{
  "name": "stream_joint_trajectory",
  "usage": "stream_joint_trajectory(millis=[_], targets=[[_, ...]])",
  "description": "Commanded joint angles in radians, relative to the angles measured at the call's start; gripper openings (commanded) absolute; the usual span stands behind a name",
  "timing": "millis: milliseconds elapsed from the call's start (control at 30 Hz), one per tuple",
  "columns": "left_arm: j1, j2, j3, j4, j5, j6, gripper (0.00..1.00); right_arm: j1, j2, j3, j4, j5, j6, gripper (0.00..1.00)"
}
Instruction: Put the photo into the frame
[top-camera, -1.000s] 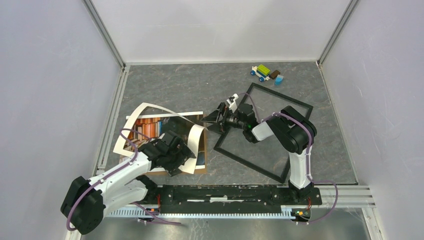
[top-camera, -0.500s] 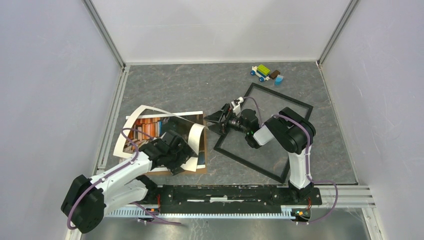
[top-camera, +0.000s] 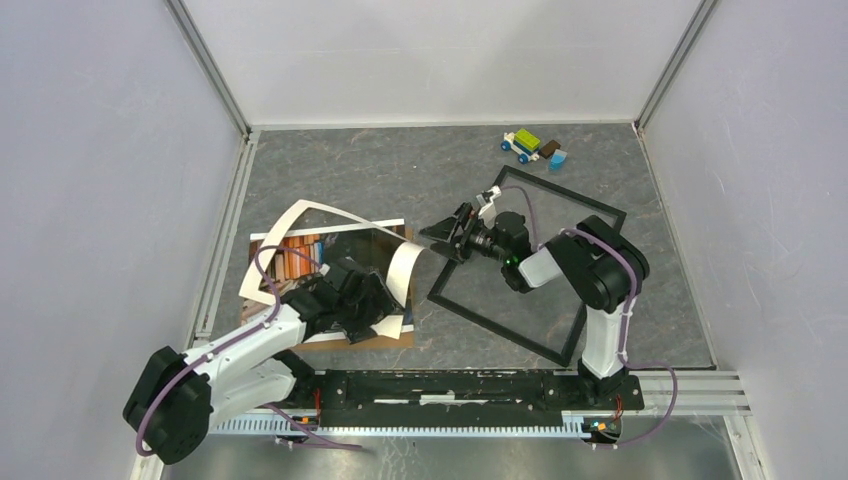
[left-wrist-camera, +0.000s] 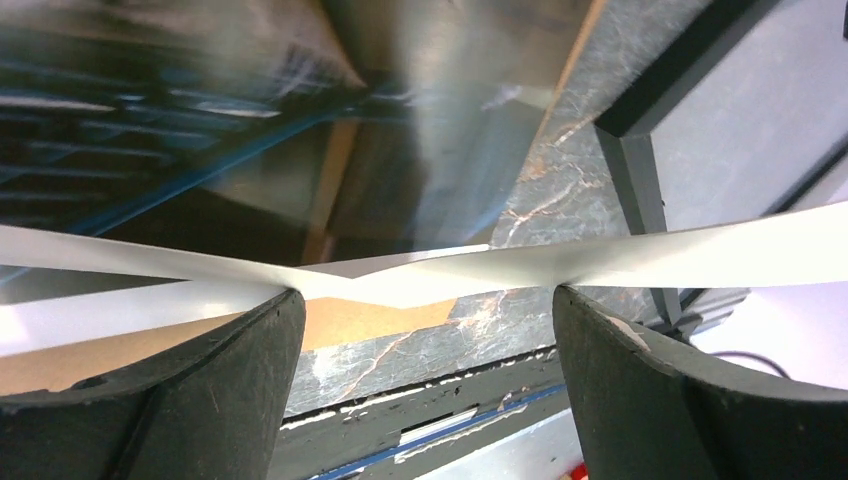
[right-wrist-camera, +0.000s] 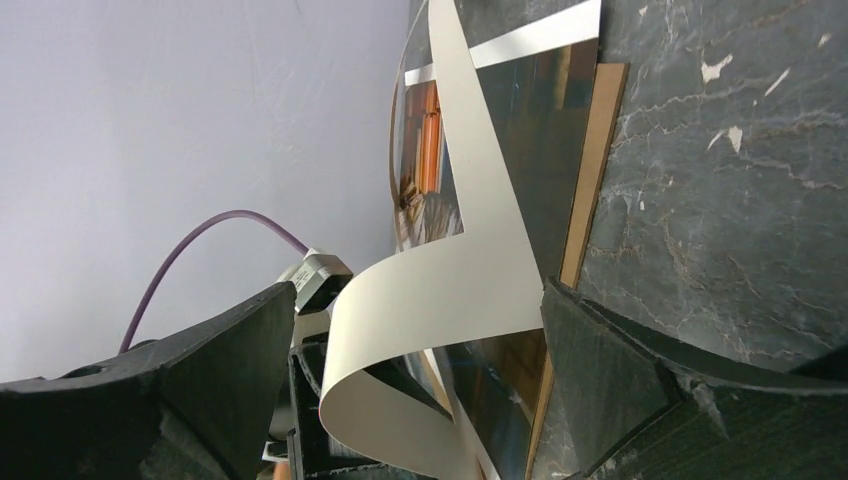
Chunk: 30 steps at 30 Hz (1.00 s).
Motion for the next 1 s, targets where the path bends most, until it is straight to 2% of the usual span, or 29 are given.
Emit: stream_joint_trajectory(millis=[0,300,467,667,700,800,967], targets=[[-0.001,-0.023,-0.055,0.134,0.023,0.187,1.0,-0.009,-0.109,-0.027,-0.073,-0.011,-0.125,0.98],[-0.001,-0.038,-0.079,0.121,0.055,0.232,1.0,-0.059,-0.23,-0.113,-0.283,0.035,-0.242,0.98],[-0.002,-0.039,-0.103,0.126,0.081,0.236,1.0,-0.07,-0.294,-0.073,-0.504,0.089,-0.412,0.98],[-0.002,-0.157,-0.055,0.142,0.124,0.291,1.0,-0.059,-0.297,0.008,-0.563,0.081,-0.52,0.98],[-0.001,-0.176,-0.041,0.16,0.111,0.291,1.0,-0.057,-0.283,0.032,-0.574,0.082,-0.526,0.98],[0.003,-0.182,0.016,0.227,0.012,0.273,1.0,-0.048,-0.219,0.097,-0.572,0.077,-0.506,0.88],[0.049,0.007,0.14,0.335,-0.129,0.227,1.0,-0.028,-0.093,0.239,-0.612,0.13,-0.481,0.82]])
